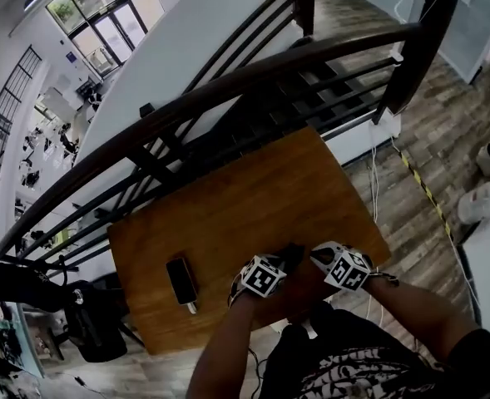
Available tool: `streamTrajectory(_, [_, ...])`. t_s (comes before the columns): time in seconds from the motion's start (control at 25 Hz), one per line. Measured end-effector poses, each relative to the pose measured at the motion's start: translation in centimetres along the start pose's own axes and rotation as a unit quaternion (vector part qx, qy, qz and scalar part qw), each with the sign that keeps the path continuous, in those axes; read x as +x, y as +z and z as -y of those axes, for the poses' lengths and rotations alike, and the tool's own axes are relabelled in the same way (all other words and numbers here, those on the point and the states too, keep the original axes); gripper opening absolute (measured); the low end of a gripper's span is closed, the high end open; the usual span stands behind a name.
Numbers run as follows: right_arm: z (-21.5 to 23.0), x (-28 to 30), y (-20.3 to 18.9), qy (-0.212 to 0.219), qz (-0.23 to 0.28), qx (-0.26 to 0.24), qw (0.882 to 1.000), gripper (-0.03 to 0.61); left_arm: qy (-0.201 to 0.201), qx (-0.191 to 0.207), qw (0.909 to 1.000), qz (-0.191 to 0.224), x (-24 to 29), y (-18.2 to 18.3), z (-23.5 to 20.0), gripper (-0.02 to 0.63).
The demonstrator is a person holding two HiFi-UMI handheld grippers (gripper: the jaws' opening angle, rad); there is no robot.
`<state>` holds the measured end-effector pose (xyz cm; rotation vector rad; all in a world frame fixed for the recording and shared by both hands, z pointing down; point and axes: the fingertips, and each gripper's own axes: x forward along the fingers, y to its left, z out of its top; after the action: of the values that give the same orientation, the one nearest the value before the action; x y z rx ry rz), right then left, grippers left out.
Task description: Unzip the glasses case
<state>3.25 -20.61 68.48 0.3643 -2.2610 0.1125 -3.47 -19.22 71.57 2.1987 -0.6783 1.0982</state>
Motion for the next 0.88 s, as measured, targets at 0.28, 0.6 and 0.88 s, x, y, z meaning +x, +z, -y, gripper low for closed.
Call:
streamTrajectory(0.28, [0.0,2.9,-1.3,0.033,-0.048,-0.058,0.997,-0.002,-0.003,-0.003,1.0000,0.008,-0.3,0.6,0.0,0.006])
streamTrajectory(0.6, [-0.3,4.7,-2.4,0.059,-0.072,-0.111,0.990,0.058,-0.009,-0.013,0.9998,0.011,-0.3,0.4,-0.2,0.006])
streamTrajectory(0.88, [-0.3,6.0,-2.5,0.055,-0.086,-0.160,0.982,0.056,-0.017,-0.045,0.9977,0.046,-0.9,1.3,-0.2,0.006])
